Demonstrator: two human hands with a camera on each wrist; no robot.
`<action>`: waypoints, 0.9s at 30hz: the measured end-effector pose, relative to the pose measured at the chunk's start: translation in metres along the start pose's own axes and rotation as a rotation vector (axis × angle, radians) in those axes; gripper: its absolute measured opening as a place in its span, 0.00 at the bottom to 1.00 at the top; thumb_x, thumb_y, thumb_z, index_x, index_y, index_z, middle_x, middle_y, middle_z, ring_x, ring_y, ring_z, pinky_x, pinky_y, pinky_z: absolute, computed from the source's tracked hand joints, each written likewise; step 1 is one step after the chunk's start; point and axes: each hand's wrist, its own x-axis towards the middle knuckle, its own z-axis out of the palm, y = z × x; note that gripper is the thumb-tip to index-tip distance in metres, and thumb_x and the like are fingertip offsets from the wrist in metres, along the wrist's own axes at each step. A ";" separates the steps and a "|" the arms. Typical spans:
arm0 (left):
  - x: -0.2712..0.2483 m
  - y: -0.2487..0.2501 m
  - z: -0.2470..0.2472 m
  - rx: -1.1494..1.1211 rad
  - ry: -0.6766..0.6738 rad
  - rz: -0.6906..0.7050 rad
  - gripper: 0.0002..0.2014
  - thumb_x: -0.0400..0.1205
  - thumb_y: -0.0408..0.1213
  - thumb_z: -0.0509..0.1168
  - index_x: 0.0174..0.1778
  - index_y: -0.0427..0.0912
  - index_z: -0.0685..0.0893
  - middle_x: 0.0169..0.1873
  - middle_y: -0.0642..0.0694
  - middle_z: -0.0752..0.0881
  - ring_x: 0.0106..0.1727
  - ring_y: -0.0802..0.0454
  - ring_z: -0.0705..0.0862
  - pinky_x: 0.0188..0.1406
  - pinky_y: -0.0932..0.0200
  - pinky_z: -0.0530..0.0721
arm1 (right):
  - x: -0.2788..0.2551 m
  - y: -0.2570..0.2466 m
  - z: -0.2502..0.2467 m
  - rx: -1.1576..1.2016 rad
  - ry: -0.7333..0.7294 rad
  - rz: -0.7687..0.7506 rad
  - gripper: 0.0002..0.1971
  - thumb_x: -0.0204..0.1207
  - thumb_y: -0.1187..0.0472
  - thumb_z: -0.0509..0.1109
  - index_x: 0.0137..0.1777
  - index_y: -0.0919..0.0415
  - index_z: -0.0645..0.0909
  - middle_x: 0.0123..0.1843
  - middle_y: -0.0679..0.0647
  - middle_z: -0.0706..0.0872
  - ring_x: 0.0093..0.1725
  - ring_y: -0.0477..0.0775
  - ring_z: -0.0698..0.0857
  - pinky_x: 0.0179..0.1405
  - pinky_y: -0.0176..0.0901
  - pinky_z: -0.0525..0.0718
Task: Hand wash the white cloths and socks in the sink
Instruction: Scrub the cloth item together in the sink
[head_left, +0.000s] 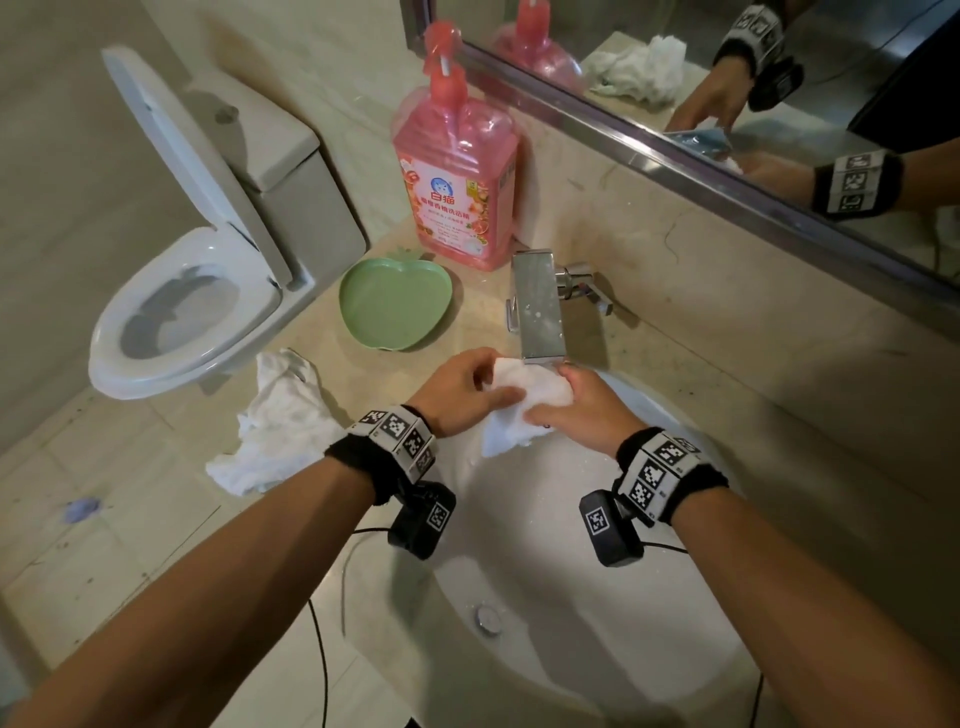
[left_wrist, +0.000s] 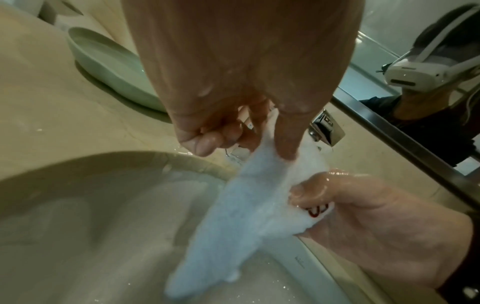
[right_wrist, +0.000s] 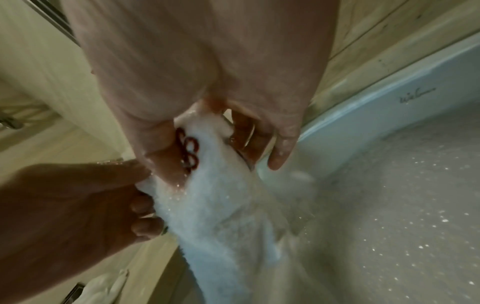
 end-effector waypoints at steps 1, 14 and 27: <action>0.001 0.001 0.003 -0.021 -0.012 0.000 0.11 0.76 0.45 0.74 0.46 0.47 0.80 0.42 0.49 0.82 0.43 0.51 0.79 0.48 0.51 0.78 | -0.001 0.001 -0.002 0.014 0.006 0.000 0.16 0.67 0.66 0.79 0.49 0.45 0.84 0.44 0.40 0.90 0.43 0.36 0.88 0.36 0.28 0.82; 0.020 0.009 0.025 -0.154 -0.103 -0.154 0.16 0.86 0.41 0.65 0.68 0.42 0.73 0.61 0.41 0.86 0.63 0.43 0.85 0.66 0.41 0.83 | -0.010 0.007 -0.015 0.100 0.112 0.018 0.22 0.71 0.62 0.80 0.63 0.47 0.78 0.55 0.42 0.88 0.54 0.44 0.88 0.48 0.39 0.87; 0.008 -0.004 0.006 -0.179 -0.052 -0.274 0.25 0.76 0.53 0.76 0.63 0.42 0.86 0.56 0.44 0.90 0.57 0.46 0.89 0.64 0.41 0.85 | -0.006 0.012 -0.023 0.111 0.020 0.097 0.29 0.65 0.60 0.86 0.63 0.52 0.76 0.56 0.48 0.89 0.54 0.48 0.89 0.48 0.46 0.90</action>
